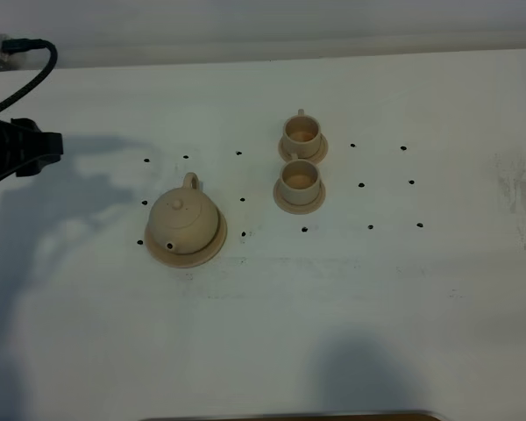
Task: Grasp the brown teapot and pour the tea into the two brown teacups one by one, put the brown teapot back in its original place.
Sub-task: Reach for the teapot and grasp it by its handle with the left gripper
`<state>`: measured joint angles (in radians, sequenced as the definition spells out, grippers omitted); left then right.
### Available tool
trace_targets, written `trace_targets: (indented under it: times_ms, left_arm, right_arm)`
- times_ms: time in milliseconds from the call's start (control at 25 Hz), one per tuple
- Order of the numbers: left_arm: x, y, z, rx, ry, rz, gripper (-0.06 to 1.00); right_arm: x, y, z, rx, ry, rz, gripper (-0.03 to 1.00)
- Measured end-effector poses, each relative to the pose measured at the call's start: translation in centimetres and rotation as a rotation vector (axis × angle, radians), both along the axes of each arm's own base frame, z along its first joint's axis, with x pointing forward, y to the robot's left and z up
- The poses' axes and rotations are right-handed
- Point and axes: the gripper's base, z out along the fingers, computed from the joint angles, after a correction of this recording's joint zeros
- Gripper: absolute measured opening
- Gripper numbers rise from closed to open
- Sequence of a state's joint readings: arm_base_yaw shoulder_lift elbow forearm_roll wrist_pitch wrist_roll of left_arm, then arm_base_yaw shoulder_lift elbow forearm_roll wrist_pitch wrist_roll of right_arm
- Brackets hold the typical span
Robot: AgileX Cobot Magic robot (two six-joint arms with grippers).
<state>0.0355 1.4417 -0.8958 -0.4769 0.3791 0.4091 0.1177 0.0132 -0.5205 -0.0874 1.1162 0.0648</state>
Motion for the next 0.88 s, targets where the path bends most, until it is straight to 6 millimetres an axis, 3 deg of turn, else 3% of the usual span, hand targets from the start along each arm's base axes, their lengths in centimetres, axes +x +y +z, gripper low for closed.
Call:
trace_targets:
  times_ms: [360,880]
  left_arm:
    - [1.4,-1.8,-1.6,0.005,-0.01,-0.079,0.5]
    - [2.2,-3.6,-0.5,0.018,-0.031,-0.181,0.49]
  right_arm:
    - [0.0,0.0,0.0,0.004,0.0,0.003,0.31]
    - [0.0,0.1,0.0,0.005,0.002,-0.022,0.31]
